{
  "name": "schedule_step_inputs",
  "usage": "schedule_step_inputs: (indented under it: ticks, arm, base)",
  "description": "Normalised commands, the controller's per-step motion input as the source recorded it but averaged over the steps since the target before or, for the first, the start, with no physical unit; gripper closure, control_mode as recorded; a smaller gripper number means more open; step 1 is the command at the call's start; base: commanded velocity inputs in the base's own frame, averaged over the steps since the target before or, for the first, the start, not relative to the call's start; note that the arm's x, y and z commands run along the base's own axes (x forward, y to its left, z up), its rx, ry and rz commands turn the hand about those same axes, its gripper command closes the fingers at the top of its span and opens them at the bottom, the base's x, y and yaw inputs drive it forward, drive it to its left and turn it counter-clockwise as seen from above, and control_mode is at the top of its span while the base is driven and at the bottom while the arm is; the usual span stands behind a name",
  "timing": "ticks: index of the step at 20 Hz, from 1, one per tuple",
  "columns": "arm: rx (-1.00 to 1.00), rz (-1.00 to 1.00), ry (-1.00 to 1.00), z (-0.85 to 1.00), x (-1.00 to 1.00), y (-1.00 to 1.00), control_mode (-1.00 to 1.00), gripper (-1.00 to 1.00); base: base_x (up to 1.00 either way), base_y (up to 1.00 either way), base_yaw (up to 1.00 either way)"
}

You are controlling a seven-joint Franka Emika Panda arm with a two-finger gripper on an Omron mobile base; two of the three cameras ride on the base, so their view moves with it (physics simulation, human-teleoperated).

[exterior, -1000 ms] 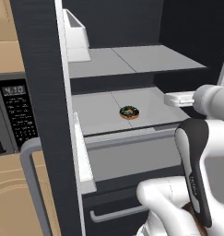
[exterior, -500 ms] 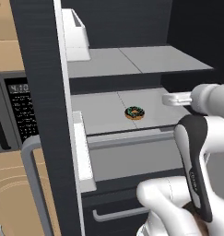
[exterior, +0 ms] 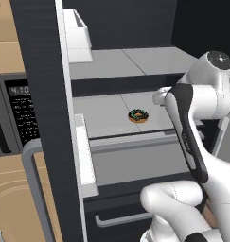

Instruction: Take the cake and donut from the fridge and place them on the empty tray on the dining counter.

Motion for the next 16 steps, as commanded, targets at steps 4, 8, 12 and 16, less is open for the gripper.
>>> schedule_step_inputs:
  ticks: [4, 8, 12, 16]
  arm:
    - [0.00, 0.00, 0.13, -0.44, 0.03, 0.00, -1.00, -1.00]
    - [0.02, 0.00, 0.02, -0.45, 0.00, 0.00, -1.00, -1.00]
    - [0.00, 0.00, 0.00, -0.39, 0.00, 0.00, -1.00, -1.00]
    - [0.00, 0.00, 0.00, -0.23, 0.10, -0.02, -1.00, -1.00]
  base:
    - [0.00, 0.00, 0.00]
    - [0.00, 0.00, 0.00]
    - [0.00, 0.00, 0.00]
    - [0.00, 0.00, 0.00]
